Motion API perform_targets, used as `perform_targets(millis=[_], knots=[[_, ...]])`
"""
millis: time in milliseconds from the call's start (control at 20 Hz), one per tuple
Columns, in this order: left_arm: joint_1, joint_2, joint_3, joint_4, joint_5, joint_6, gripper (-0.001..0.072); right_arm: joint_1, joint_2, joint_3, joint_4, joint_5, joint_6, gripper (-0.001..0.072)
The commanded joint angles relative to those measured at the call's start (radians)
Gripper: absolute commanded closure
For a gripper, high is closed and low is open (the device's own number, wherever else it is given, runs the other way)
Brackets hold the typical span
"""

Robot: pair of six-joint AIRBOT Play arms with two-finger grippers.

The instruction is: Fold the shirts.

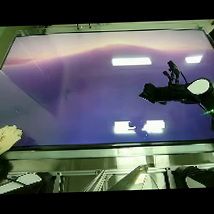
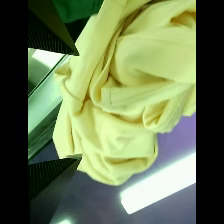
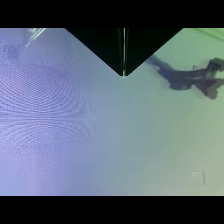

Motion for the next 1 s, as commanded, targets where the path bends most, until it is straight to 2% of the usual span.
perform_targets(millis=[0,150,200,250,300,400,450,500,650,700,750,950], knots=[[-0.028,-0.047,-0.008,0.082,-0.010,-0.007,-0.0008,0.001,-0.002,0.000,0.001,0.000,-0.002,0.0689],[-0.073,-0.128,-0.007,0.173,0.004,-0.051,0.0003,0.001,-0.001,0.000,0.001,0.000,-0.001,0.0689],[-0.087,-0.153,-0.006,0.175,0.004,-0.063,0.0152,0.001,-0.001,0.000,0.002,0.000,-0.001,0.0689],[-0.104,-0.180,0.003,0.163,0.008,-0.065,0.0455,0.001,-0.001,0.000,0.013,0.000,-0.002,0.0689],[-0.126,-0.203,0.017,0.151,0.015,-0.057,0.0707,0.001,-0.001,0.000,0.024,0.004,-0.002,0.0690],[-0.203,-0.240,0.059,0.132,0.032,-0.054,0.0692,0.000,-0.001,0.000,0.054,0.004,-0.002,0.0689],[-0.256,-0.250,0.088,0.065,0.035,-0.033,0.0692,0.000,-0.001,0.000,0.058,0.005,-0.002,0.0689],[-0.309,-0.253,0.122,-0.051,0.034,-0.002,0.0692,-0.002,-0.001,0.000,0.058,0.010,-0.005,0.0689],[-0.513,-0.253,0.245,-0.579,0.036,0.125,0.0691,-0.028,0.001,0.000,0.060,0.011,-0.041,0.0689],[-0.604,-0.253,0.290,-0.702,0.042,0.147,0.0691,-0.049,0.002,0.000,0.060,0.011,-0.043,0.0690],[-0.700,-0.253,0.336,-0.759,0.047,0.168,0.0691,-0.077,0.002,0.000,0.060,0.015,-0.043,0.0690],[-1.094,-0.296,0.571,-0.772,0.127,0.195,0.0689,-0.216,0.002,0.000,0.059,0.057,-0.048,0.0689]])
